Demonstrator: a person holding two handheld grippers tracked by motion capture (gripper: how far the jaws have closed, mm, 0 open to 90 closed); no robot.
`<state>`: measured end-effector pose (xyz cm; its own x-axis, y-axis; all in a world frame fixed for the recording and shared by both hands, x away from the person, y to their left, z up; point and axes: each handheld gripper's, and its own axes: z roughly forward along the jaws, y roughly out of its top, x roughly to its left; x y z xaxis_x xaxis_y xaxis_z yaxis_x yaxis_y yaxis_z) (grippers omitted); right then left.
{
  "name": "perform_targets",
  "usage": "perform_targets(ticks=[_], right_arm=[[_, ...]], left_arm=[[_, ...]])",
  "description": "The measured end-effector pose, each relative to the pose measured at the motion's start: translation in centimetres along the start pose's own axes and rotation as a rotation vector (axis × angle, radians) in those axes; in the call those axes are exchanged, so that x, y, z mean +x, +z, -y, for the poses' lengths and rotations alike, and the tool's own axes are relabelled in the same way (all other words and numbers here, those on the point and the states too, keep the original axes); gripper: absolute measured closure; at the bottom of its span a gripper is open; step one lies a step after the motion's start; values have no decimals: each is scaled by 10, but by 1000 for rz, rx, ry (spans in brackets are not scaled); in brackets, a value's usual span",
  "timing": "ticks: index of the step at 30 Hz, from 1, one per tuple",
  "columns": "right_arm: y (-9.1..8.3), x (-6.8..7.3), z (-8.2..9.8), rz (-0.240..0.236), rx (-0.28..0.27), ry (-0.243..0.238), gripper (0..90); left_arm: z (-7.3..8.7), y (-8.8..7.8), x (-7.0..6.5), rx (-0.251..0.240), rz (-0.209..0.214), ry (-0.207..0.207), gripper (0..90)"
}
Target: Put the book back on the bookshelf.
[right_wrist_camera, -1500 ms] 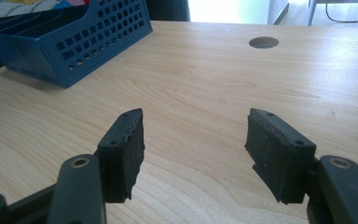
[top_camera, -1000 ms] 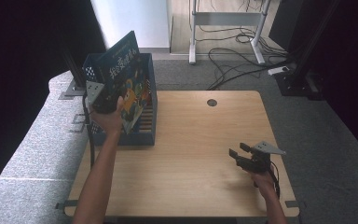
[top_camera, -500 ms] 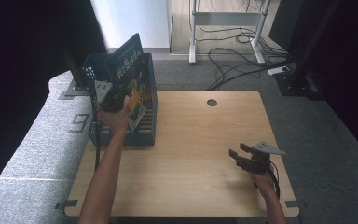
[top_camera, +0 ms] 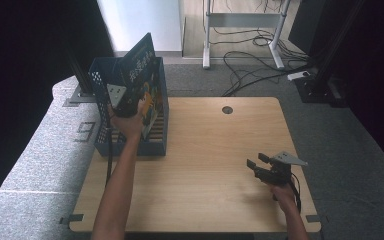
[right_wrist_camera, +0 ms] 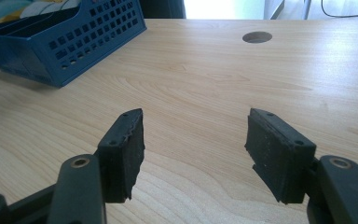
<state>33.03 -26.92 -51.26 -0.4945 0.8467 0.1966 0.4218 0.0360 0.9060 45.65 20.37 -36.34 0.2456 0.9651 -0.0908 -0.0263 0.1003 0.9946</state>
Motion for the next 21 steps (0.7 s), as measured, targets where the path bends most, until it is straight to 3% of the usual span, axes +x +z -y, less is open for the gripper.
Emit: perform_targets(ticks=[21], right_arm=[[-2,3,-2,-1,-7,-10,364]], left_arm=[[21,3,-1,-46,-15,-20,828]])
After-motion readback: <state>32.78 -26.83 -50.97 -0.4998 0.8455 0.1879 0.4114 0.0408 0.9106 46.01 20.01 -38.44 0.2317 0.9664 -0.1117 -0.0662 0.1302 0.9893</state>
